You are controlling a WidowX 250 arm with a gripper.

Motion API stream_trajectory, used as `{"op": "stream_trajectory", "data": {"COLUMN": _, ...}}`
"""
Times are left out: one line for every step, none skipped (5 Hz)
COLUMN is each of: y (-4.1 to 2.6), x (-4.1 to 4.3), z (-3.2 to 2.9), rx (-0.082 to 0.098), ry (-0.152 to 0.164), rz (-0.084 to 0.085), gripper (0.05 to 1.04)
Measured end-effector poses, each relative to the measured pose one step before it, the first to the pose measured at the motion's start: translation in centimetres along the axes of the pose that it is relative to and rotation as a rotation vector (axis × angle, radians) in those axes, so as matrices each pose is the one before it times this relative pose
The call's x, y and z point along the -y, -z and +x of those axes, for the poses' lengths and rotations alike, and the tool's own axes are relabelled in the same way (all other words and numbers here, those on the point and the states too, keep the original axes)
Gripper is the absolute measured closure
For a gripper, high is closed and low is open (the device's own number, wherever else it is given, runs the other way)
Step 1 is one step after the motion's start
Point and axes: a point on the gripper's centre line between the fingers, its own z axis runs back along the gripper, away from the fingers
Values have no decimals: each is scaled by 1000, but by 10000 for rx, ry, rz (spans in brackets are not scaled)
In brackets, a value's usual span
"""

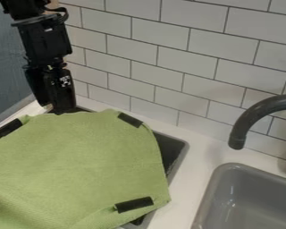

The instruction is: Fold the cloth from bottom right to top left

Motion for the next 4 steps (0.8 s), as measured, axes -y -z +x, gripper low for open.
{"op": "stream_trajectory", "data": {"y": 637, "x": 423, "z": -170, "rx": -103, "ry": -5, "rz": -267, "gripper": 84}}
{"op": "stream_trajectory", "data": {"y": 681, "x": 2863, "z": 376, "rx": 140, "ry": 681, "rz": -782, "gripper": 84}}
{"op": "stream_trajectory", "data": {"y": 1093, "x": 2775, "z": 1007, "rx": -269, "ry": 519, "rz": -76, "gripper": 84}}
{"op": "stream_trajectory", "data": {"y": 2107, "x": 1972, "z": 637, "rx": -164, "ry": 25, "rz": -95, "gripper": 84}}
